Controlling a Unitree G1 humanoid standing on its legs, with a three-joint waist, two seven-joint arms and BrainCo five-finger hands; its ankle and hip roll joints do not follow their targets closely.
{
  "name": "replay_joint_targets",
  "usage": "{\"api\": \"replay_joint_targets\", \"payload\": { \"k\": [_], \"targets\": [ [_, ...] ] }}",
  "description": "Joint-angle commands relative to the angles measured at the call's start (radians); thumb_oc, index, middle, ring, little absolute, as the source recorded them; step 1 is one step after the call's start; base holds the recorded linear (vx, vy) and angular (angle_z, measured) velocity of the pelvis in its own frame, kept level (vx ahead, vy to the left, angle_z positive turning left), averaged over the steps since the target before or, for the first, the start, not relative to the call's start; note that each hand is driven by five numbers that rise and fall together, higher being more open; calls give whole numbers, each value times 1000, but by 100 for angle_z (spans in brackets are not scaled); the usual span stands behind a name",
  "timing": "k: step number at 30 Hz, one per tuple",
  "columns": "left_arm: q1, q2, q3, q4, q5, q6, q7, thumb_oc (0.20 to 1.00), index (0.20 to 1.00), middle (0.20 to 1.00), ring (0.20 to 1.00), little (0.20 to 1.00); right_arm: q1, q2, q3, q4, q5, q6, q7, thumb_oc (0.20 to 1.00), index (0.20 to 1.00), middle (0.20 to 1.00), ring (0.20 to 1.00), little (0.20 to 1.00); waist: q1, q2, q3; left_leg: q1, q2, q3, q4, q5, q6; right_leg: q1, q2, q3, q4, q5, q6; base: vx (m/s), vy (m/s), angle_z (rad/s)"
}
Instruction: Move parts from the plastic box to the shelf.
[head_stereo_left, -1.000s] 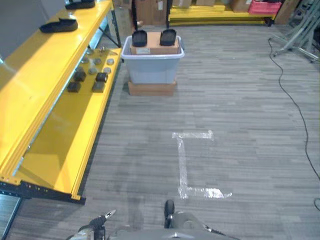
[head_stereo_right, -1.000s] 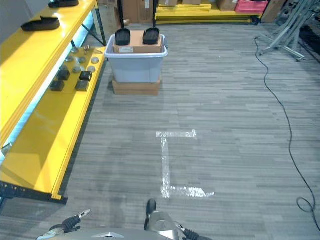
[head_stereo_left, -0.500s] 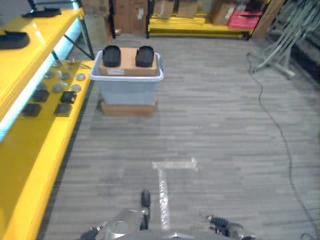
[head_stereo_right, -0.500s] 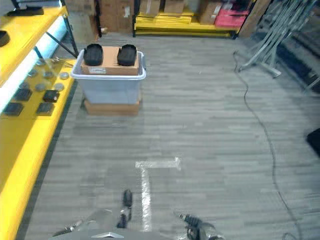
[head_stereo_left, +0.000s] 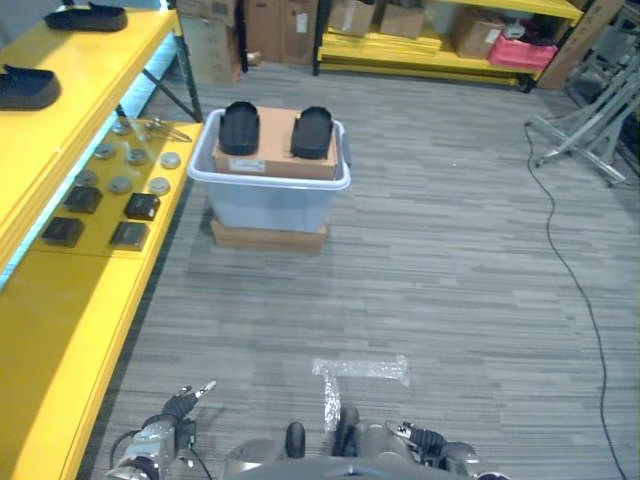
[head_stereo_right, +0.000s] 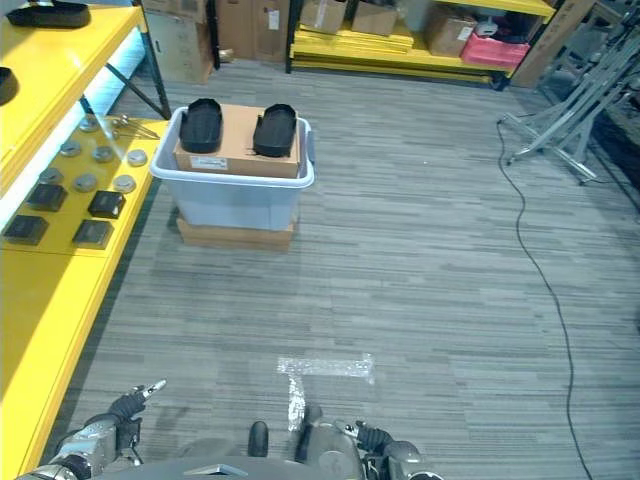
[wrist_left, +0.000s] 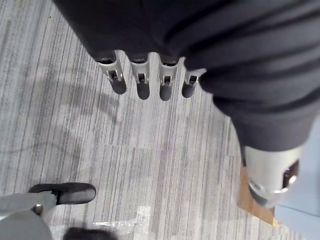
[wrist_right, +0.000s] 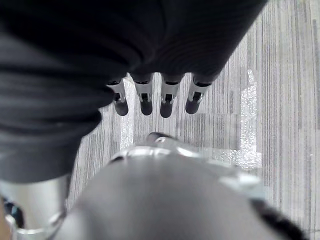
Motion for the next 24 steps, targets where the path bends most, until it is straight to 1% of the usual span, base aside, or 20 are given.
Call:
{"api": "replay_joint_targets", "payload": {
  "k": [1,2,3,6,7,8,9,10,11,12,13,14,16,17,18,19,21,22,23,24],
  "targets": [
    [4,-12,3,-8,-21,13,-4,1000,1000,1000,1000,1000,-4,-14,-7,27,-22,15,23,1000,1000,1000,1000,1000,-23,-7,29,-1,35,20,9,-53,-26,50,-32,36,13,141,42,229,-110,50],
    [11,-16,4,3,-11,16,-7,1000,1000,1000,1000,1000,-2,-14,-11,30,-25,22,26,1000,1000,1000,1000,1000,-32,-8,27,8,30,8,14,-64,-24,36,-27,48,12,148,41,260,-160,56],
    [19,-24,3,15,1,16,-4,1000,1000,1000,1000,1000,3,-15,-16,34,-30,29,30,1000,1000,1000,1000,1000,-36,-8,23,17,29,-6,10,-68,-27,46,-14,58,-12,142,29,234,-192,61],
    [41,-44,8,39,16,20,-3,1000,1000,1000,1000,1000,10,-10,-22,51,-23,40,34,1000,1000,1000,1000,1000,-31,-14,7,15,20,-32,28,-77,-31,91,5,68,-63,137,6,221,-189,66],
    [58,-59,14,58,41,21,-12,1000,1000,1000,1000,1000,13,-6,-30,60,-12,34,25,1000,1000,1000,1000,1000,-27,-21,-2,13,18,-36,91,-110,-40,120,4,66,-69,123,-9,186,-133,78],
    [58,-59,14,58,41,21,-12,1000,1000,1000,1000,1000,13,-6,-30,60,-11,34,25,1000,1000,1000,1000,1000,-27,-21,-2,12,18,-37,93,-111,-40,120,4,65,-69,122,-9,202,-129,63],
    [65,-68,16,69,53,16,-14,1000,1000,1000,1000,1000,13,-9,-34,60,-12,37,25,1000,1000,1000,1000,1000,-24,-25,-3,-4,18,-33,162,-111,-51,135,2,63,-67,115,-19,111,-78,26],
    [69,-73,18,74,53,13,-15,1000,1000,1000,1000,1000,13,-13,-37,57,-21,39,26,1000,1000,1000,1000,1000,-20,-27,1,-29,20,-29,228,-95,-61,146,0,61,-67,108,-26,149,-139,5],
    [73,-78,19,71,46,8,-14,1000,1000,1000,1000,1000,10,-21,-33,49,-28,42,21,1000,1000,1000,1000,1000,-8,-34,16,-102,25,-13,370,-49,-80,174,-5,60,-72,97,-39,105,-126,11],
    [73,-79,20,67,42,8,-14,1000,1000,1000,1000,1000,9,-24,-32,47,-31,42,17,1000,1000,1000,1000,1000,-2,-37,24,-132,30,-4,414,-32,-88,187,-8,59,-75,92,-44,64,-96,6],
    [73,-79,20,65,42,9,-15,1000,1000,1000,1000,1000,9,-25,-31,47,-30,42,16,1000,1000,1000,1000,1000,-1,-37,26,-143,33,-1,430,-29,-91,191,-8,57,-76,90,-46,86,-85,10],
    [68,-79,22,54,45,21,-32,1000,1000,1000,1000,1000,6,-38,-39,50,-18,33,8,1000,1000,1000,1000,1000,12,-42,44,-203,61,32,476,-16,-103,222,-19,46,-83,78,-48,113,-67,5],
    [66,-82,17,52,67,27,-41,1000,1000,1000,1000,1000,-1,-47,-54,52,8,25,4,1000,1000,1000,1000,1000,16,-41,50,-213,84,60,416,-32,-102,241,-21,43,-85,63,-42,163,-20,25],
    [69,-83,14,54,73,24,-40,1000,1000,1000,1000,1000,-3,-50,-58,49,11,26,4,1000,1000,1000,1000,1000,17,-36,49,-211,91,61,344,-26,-104,248,-15,50,-84,56,-40,133,29,28],
    [70,-83,13,55,74,23,-40,1000,1000,1000,1000,1000,-3,-50,-59,48,9,25,5,1000,1000,1000,1000,1000,18,-35,51,-208,92,61,323,-22,-105,251,-13,52,-83,54,-39,142,47,14],
    [72,-83,11,57,75,18,-40,1000,1000,1000,1000,1000,-5,-51,-61,46,0,23,3,1000,1000,1000,1000,1000,20,-31,49,-211,97,56,268,-10,-111,257,-6,62,-82,46,-38,179,74,-1],
    [75,-77,8,59,81,3,-45,1000,1000,1000,1000,1000,-2,-59,-65,42,-4,16,3,1000,1000,1000,1000,1000,27,-23,48,-221,119,58,159,42,-137,289,7,73,-83,23,-41,234,103,-2],
    [75,-76,8,58,82,2,-47,1000,1000,1000,1000,1000,-2,-59,-66,41,-2,17,3,1000,1000,1000,1000,1000,28,-23,49,-223,121,61,152,50,-141,294,8,73,-84,20,-42,243,121,6],
    [72,-72,5,55,87,-1,-58,1000,1000,1000,1000,1000,4,-65,-69,37,8,14,5,1000,1000,1000,1000,1000,31,-22,45,-239,134,77,135,75,-154,314,9,65,-88,6,-44,238,142,13],
    [71,-69,2,51,95,1,-60,1000,1000,1000,1000,1000,7,-67,-70,36,12,15,9,1000,1000,1000,1000,1000,34,-23,40,-244,140,90,131,76,-156,323,5,57,-90,-2,-44,269,177,14]
  ]
}}
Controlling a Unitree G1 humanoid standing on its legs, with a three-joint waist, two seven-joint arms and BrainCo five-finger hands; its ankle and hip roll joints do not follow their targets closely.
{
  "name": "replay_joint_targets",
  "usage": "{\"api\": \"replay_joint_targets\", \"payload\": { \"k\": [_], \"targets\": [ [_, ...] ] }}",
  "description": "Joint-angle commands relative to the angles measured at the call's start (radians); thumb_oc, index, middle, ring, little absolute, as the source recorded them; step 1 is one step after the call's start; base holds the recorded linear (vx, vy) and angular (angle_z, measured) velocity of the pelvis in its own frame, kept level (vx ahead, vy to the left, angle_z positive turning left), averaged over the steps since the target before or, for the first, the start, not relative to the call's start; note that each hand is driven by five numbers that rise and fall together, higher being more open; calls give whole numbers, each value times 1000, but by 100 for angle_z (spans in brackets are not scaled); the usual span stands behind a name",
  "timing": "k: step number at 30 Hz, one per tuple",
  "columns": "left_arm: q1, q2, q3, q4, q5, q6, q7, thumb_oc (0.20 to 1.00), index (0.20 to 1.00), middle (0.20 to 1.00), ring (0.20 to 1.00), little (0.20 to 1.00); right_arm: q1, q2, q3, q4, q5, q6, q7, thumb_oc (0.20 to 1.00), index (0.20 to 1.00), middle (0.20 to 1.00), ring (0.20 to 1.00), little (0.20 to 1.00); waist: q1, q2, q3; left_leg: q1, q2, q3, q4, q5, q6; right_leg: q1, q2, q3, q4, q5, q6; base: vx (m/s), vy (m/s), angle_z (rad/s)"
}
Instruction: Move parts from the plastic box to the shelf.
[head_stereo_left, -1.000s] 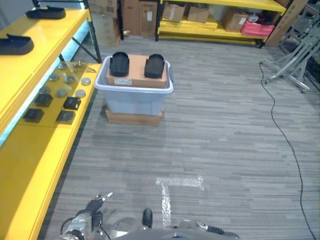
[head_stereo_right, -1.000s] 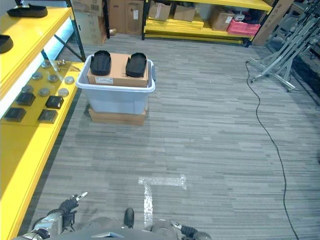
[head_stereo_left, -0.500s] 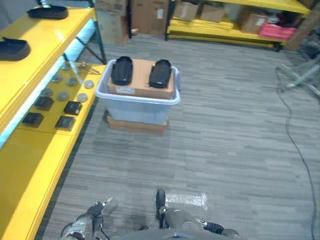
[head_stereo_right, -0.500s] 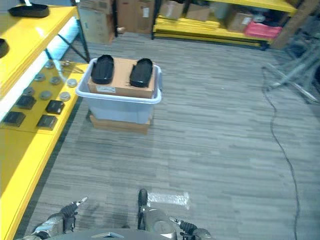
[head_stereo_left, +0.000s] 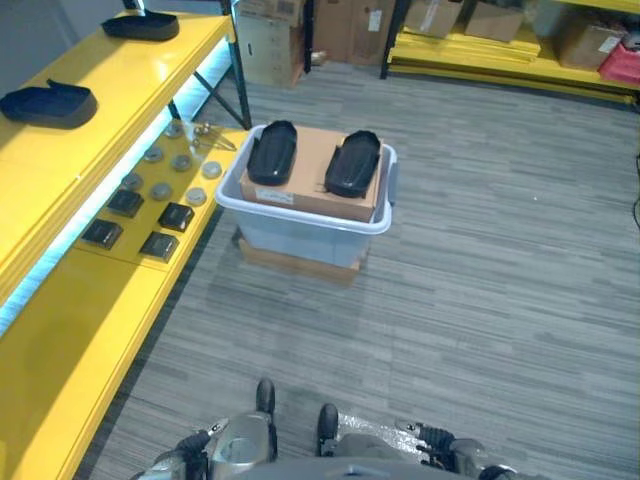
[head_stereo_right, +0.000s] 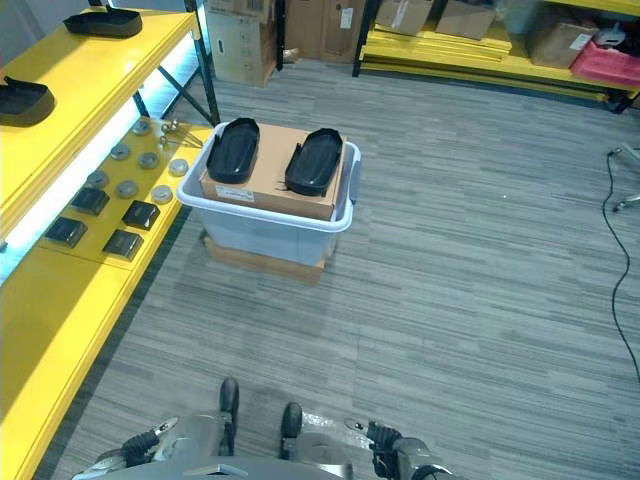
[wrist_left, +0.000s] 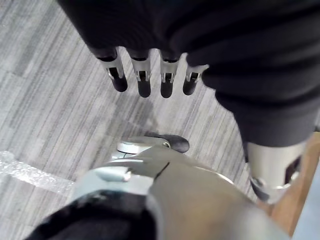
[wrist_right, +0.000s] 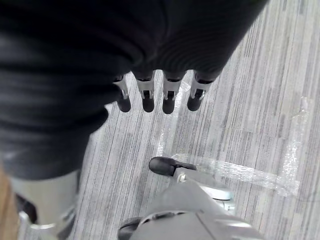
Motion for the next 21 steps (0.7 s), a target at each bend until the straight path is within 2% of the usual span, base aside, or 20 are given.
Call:
{"api": "replay_joint_targets", "payload": {
  "k": [1,5,8,9,12,13,15,18,19,20,21],
  "targets": [
    [13,17,-21,-14,52,-26,-17,1000,1000,1000,1000,1000,38,-32,-9,-15,13,-13,1,1000,1000,1000,1000,1000,13,-2,-34,15,-2,25,79,-4,35,3,-10,64,117,-131,100,185,148,13],
    [0,26,-29,-16,68,-14,-17,1000,1000,1000,1000,1000,38,-10,-1,-15,76,-40,-1,1000,1000,1000,1000,1000,14,-3,-49,44,-10,35,74,-34,65,-6,-28,44,167,-158,105,200,185,2],
    [-16,44,-43,-8,97,-15,-19,1000,1000,1000,1000,1000,39,1,-24,-32,140,-55,1,1000,1000,1000,1000,1000,9,4,-58,95,-20,44,54,-56,99,-46,-58,10,296,-172,125,238,250,3],
    [-23,49,-51,-7,89,-25,-24,1000,1000,1000,1000,1000,44,4,-35,-40,119,-61,2,1000,1000,1000,1000,1000,-3,14,-59,117,-25,54,41,-66,117,-85,-79,8,402,-150,145,191,234,-8],
    [-39,58,-68,-26,87,-23,-15,1000,1000,1000,1000,1000,47,10,-47,-43,167,-60,20,1000,1000,1000,1000,1000,-19,32,-53,150,-28,64,33,-82,141,-172,-112,15,581,-92,180,145,188,1],
    [-41,58,-73,-30,80,-25,-10,1000,1000,1000,1000,1000,45,13,-50,-41,188,-59,33,1000,1000,1000,1000,1000,-20,34,-51,157,-29,68,33,-87,144,-186,-121,14,594,-81,183,153,136,5],
    [-41,60,-80,-39,46,-34,1,1000,1000,1000,1000,1000,38,24,-56,-41,211,-65,45,1000,1000,1000,1000,1000,-25,36,-43,173,-30,80,34,-100,147,-203,-138,9,557,-59,188,174,27,-13],
    [-52,71,-65,-57,27,-34,-7,1000,1000,1000,1000,1000,37,30,-52,-34,178,-92,47,1000,1000,1000,1000,1000,-46,21,-38,208,-40,89,44,-132,131,-199,-133,1,279,-37,192,224,-82,-18],
    [-53,71,-64,-58,27,-33,-8,1000,1000,1000,1000,1000,36,30,-51,-33,176,-94,46,1000,1000,1000,1000,1000,-49,19,-38,214,-42,87,46,-139,131,-201,-132,5,252,-28,195,290,-119,-5],
    [-54,71,-65,-58,23,-26,-11,1000,1000,1000,1000,1000,39,27,-55,-33,159,-95,49,1000,1000,1000,1000,1000,-66,11,-42,240,-54,77,43,-163,131,-221,-134,34,188,17,210,276,-108,-1],
    [-54,69,-64,-56,21,-23,-12,1000,1000,1000,1000,1000,41,25,-57,-33,146,-96,55,1000,1000,1000,1000,1000,-73,11,-44,254,-56,73,40,-172,130,-227,-136,43,173,32,216,299,-119,9]
  ]
}}
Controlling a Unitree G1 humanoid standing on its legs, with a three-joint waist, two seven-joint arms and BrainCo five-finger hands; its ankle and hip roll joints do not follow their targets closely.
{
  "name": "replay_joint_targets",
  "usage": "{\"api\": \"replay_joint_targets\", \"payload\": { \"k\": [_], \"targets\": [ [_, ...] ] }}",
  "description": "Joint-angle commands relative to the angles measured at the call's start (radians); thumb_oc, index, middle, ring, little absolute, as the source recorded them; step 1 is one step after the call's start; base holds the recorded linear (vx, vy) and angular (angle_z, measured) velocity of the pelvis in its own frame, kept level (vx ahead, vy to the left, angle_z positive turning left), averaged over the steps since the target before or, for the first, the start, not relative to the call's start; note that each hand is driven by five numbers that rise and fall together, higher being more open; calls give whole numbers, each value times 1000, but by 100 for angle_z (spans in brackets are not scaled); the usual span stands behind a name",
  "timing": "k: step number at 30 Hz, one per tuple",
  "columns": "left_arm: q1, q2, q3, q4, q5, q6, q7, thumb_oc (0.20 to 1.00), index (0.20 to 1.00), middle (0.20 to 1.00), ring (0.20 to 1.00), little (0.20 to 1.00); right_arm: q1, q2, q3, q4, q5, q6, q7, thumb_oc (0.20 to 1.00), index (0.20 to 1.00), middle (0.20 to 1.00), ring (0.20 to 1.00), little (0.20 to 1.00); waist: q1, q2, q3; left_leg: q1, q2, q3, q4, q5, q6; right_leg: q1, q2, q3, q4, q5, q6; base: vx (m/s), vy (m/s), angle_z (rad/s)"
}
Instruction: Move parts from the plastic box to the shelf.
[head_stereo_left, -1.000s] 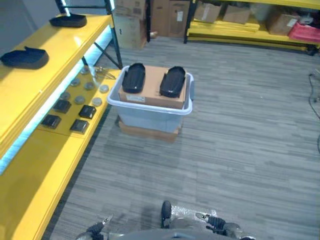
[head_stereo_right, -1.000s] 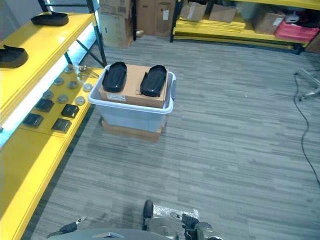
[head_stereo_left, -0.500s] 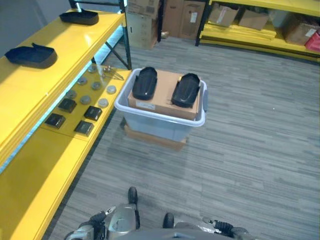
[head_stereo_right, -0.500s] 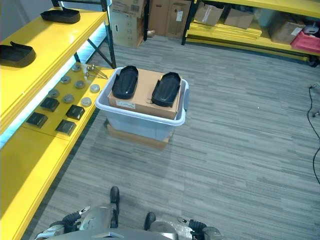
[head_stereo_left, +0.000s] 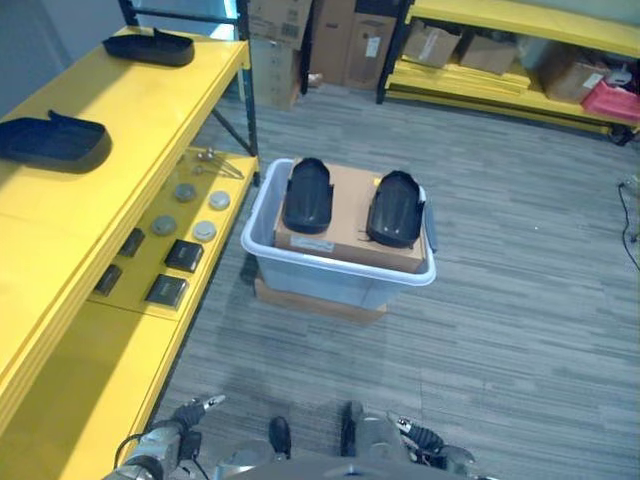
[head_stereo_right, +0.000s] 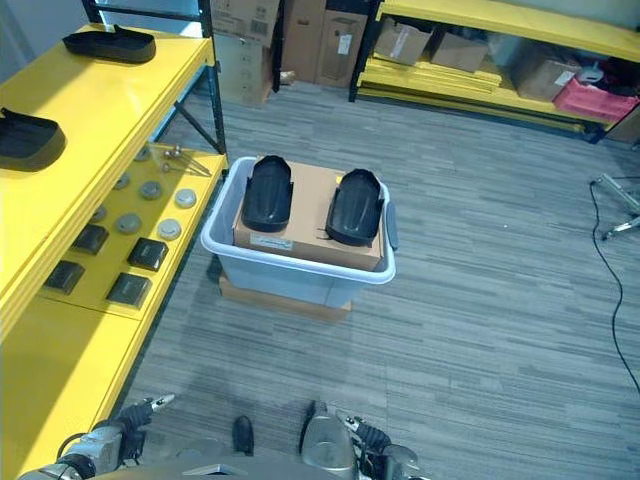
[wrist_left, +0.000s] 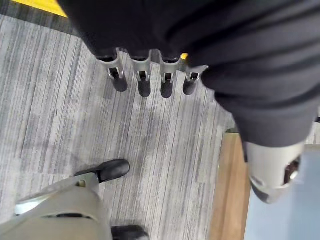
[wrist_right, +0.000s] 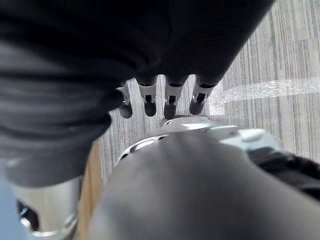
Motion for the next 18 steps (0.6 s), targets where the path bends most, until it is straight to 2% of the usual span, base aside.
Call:
{"api": "replay_joint_targets", "payload": {
  "k": [1,5,8,9,11,12,14,16,17,18],
  "targets": [
    [14,-3,10,-24,-20,-11,-14,1000,1000,1000,1000,1000,-14,-49,0,10,-33,-29,22,1000,1000,1000,1000,1000,-14,-5,6,16,29,-24,90,-130,-5,53,4,34,-51,158,25,238,-116,21],
    [28,-20,17,-6,-30,-10,-3,1000,1000,1000,1000,1000,-21,-54,12,3,-51,-1,20,1000,1000,1000,1000,1000,-14,-10,-16,47,38,-10,75,-139,-16,88,15,8,-99,158,10,225,-176,12],
    [38,-38,29,4,-80,-20,17,1000,1000,1000,1000,1000,-31,-59,36,5,-101,13,13,1000,1000,1000,1000,1000,-6,-21,-39,53,52,-5,133,-161,-32,126,33,-10,-120,140,-21,186,-253,4],
    [41,-48,32,7,-96,-24,25,1000,1000,1000,1000,1000,-35,-66,44,2,-102,25,2,1000,1000,1000,1000,1000,4,-25,-38,7,73,-2,231,-99,-55,157,43,-18,-133,126,-41,128,-245,10],
    [48,-65,50,7,-125,-40,33,1000,1000,1000,1000,1000,-40,-73,52,-3,-132,32,-23,1000,1000,1000,1000,1000,28,-42,-19,-114,92,-36,468,-12,-81,200,49,-13,-137,106,-72,113,-246,7],
    [49,-69,59,4,-116,-43,28,1000,1000,1000,1000,1000,-40,-78,55,-2,-139,28,-29,1000,1000,1000,1000,1000,39,-50,-12,-162,96,-46,537,7,-88,218,51,-9,-142,102,-82,69,-147,-11],
    [47,-73,65,0,-93,-45,19,1000,1000,1000,1000,1000,-41,-85,57,2,-159,12,-37,1000,1000,1000,1000,1000,49,-51,-5,-208,111,-48,564,15,-94,237,58,-12,-151,95,-91,83,-81,-22],
    [43,-84,55,-5,-44,-51,5,1000,1000,1000,1000,1000,-46,-95,51,1,-130,-21,-49,1000,1000,1000,1000,1000,58,-51,2,-223,143,-13,485,15,-101,267,63,-19,-172,88,-83,172,-1,-1],
    [47,-93,40,-4,-23,-66,13,1000,1000,1000,1000,1000,-55,-100,43,-17,-119,-42,-70,1000,1000,1000,1000,1000,60,-44,2,-211,154,7,356,20,-106,281,64,-22,-176,79,-70,175,79,6],
    [49,-94,36,-4,-23,-71,21,1000,1000,1000,1000,1000,-56,-101,42,-26,-119,-51,-80,1000,1000,1000,1000,1000,60,-42,2,-202,152,11,316,19,-106,283,64,-22,-177,77,-65,156,141,-2]
  ]
}}
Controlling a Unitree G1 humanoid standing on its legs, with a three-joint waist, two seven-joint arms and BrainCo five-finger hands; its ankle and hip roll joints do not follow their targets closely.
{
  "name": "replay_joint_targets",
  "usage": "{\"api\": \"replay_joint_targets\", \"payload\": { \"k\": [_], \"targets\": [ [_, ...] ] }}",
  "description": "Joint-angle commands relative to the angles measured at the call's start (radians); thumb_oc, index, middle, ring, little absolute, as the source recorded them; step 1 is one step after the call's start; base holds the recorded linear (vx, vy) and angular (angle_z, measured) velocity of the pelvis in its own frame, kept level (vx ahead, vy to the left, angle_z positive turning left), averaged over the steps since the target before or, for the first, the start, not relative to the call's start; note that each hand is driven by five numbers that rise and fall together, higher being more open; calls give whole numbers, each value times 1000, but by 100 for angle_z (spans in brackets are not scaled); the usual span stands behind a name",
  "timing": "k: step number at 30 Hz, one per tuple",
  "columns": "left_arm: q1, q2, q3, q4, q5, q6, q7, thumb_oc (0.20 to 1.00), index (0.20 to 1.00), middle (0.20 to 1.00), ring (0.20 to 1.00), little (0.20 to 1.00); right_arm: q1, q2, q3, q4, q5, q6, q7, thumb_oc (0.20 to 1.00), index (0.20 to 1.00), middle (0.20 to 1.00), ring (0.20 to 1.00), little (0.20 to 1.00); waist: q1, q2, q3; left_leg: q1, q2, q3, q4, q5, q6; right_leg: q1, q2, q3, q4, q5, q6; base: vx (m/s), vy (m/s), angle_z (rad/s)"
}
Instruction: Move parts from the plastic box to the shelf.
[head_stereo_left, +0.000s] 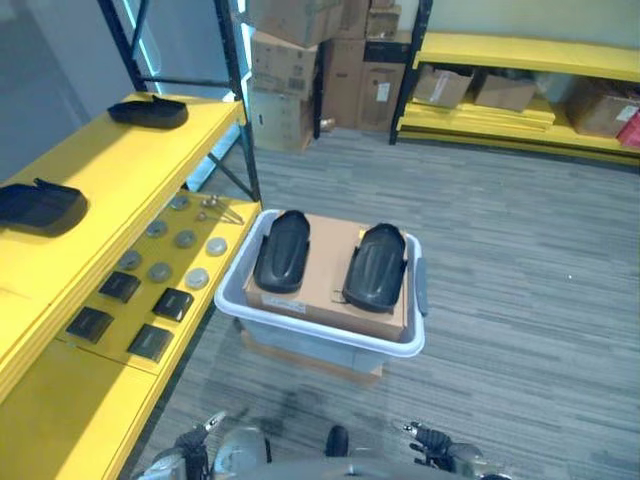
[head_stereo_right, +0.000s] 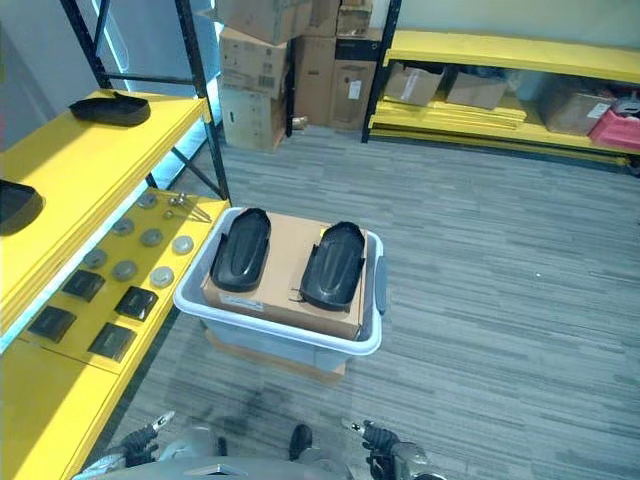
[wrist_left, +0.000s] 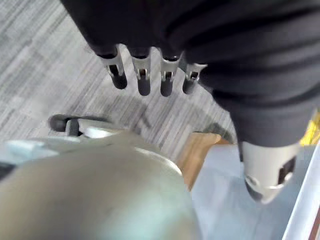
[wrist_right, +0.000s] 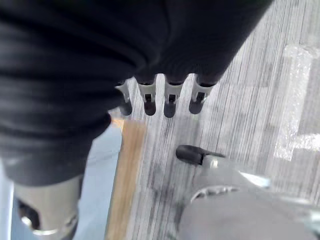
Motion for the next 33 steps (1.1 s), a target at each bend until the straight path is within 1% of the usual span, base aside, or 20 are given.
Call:
{"api": "replay_joint_targets", "payload": {
  "k": [1,5,7,8,10,12,14,15,16,17,18,19,20,23,25,26,28,31,32,33],
  "targets": [
    [-51,-14,-58,-21,33,-17,14,1000,1000,1000,1000,1000,-18,-45,-18,-55,19,-60,-64,1000,1000,1000,1000,1000,-15,3,52,101,-18,16,-230,82,38,57,-45,34,31,-83,106,82,116,-3],
    [-67,1,-67,-22,66,11,25,1000,1000,1000,1000,1000,0,-54,-26,-69,49,-88,-85,1000,1000,1000,1000,1000,-23,7,41,166,-32,18,-338,70,38,53,-50,8,23,-81,117,61,90,-6],
    [-66,17,-72,-19,66,8,44,1000,1000,1000,1000,1000,24,-53,-37,-90,52,-126,-109,1000,1000,1000,1000,1000,-33,8,29,212,-46,24,-395,69,42,53,-49,1,9,-72,127,108,96,19],
    [-56,44,-51,-30,18,16,52,1000,1000,1000,1000,1000,54,-60,-47,-123,25,-183,-139,1000,1000,1000,1000,1000,-43,7,20,229,-57,25,-418,65,50,49,-49,10,4,-66,133,99,95,29],
    [-49,54,-42,-41,18,28,46,1000,1000,1000,1000,1000,72,-65,-55,-169,45,-217,-159,1000,1000,1000,1000,1000,-50,7,17,237,-60,29,-426,62,55,49,-50,14,4,-66,136,64,53,6],
    [-27,69,-31,-64,53,52,42,1000,1000,1000,1000,1000,110,-85,-65,-363,37,-206,-228,1000,1000,1000,1000,1000,-70,3,16,245,-64,43,-430,54,62,46,-50,25,7,-67,140,62,46,-18],
    [-10,75,-22,-79,55,71,35,1000,1000,1000,1000,1000,132,-103,-69,-476,-4,-206,-266,1000,1000,1000,1000,1000,-83,1,18,249,-65,52,-429,50,66,42,-51,34,11,-67,141,64,46,-1],
    [5,77,-16,-88,56,79,28,1000,1000,1000,1000,1000,141,-124,-75,-583,-21,-177,-291,1000,1000,1000,1000,1000,-96,-1,21,251,-66,60,-427,45,71,37,-52,43,16,-68,142,59,32,-10],
    [5,76,-16,-88,56,79,28,1000,1000,1000,1000,1000,142,-124,-75,-585,-21,-175,-291,1000,1000,1000,1000,1000,-95,-1,21,252,-66,61,-427,44,71,38,-52,43,16,-68,142,93,39,-16],
    [15,74,-16,-90,70,76,16,1000,1000,1000,1000,1000,131,-154,-92,-651,-30,-164,-285,1000,1000,1000,1000,1000,-103,-4,30,251,-66,71,-422,38,76,28,-54,52,25,-69,143,71,24,-17],
    [16,73,-21,-90,77,70,11,1000,1000,1000,1000,1000,119,-170,-97,-664,-42,-178,-288,1000,1000,1000,1000,1000,-104,-4,35,247,-66,74,-420,37,78,21,-56,54,29,-69,144,62,27,-18],
    [7,70,-46,-93,70,56,9,1000,1000,1000,1000,1000,68,-207,-99,-678,-53,-178,-309,1000,1000,1000,1000,1000,-98,-3,52,234,-65,77,-417,35,81,-2,-61,57,39,-66,148,11,10,-10],
    [6,69,-46,-92,70,56,9,1000,1000,1000,1000,1000,67,-208,-99,-677,-53,-178,-309,1000,1000,1000,1000,1000,-97,-3,52,232,-65,77,-416,35,82,-3,-61,58,40,-66,148,-43,3,-8],
    [-36,76,-100,-105,33,20,4,1000,1000,1000,1000,1000,-80,-274,-80,-662,-3,-173,-334,1000,1000,1000,1000,1000,-73,4,104,187,-67,66,-417,40,86,-54,-67,60,53,-59,154,-139,6,-8],
    [-81,87,-135,-116,8,1,1,1000,1000,1000,1000,1000,-204,-310,-50,-645,-2,-156,-378,1000,1000,1000,1000,1000,-54,9,145,143,-71,52,-415,45,89,-91,-69,59,63,-55,156,-197,-14,4],
    [-107,93,-148,-115,-4,-10,-2,1000,1000,1000,1000,1000,-281,-329,-29,-625,-1,-145,-408,1000,1000,1000,1000,1000,-44,11,167,118,-73,44,-407,48,89,-109,-71,56,68,-53,156,-246,-44,19],
    [-181,102,-192,-123,-56,-41,-13,1000,1000,1000,1000,1000,-535,-396,31,-518,-16,-131,-505,1000,1000,1000,1000,1000,-5,24,233,27,-87,13,-355,48,88,-155,-80,47,71,-48,150,-274,0,28],
    [-199,97,-219,-114,-77,-45,-23,1000,1000,1000,1000,1000,-699,-421,92,-414,-31,-37,-567,1000,1000,1000,1000,1000,36,45,286,-38,-102,-24,-299,43,84,-181,-89,32,81,-56,141,-124,43,49],
    [-204,100,-229,-102,-70,-38,-31,1000,1000,1000,1000,1000,-764,-421,130,-349,-25,32,-600,1000,1000,1000,1000,1000,57,54,306,-60,-107,-40,-297,47,84,-196,-91,21,85,-58,138,-80,19,39],
    [-207,101,-230,-94,-68,-34,-39,1000,1000,1000,1000,1000,-785,-418,144,-313,-25,56,-614,1000,1000,1000,1000,1000,63,59,313,-66,-109,-44,-299,50,84,-203,-92,15,91,-60,136,-66,14,20]
  ]
}}
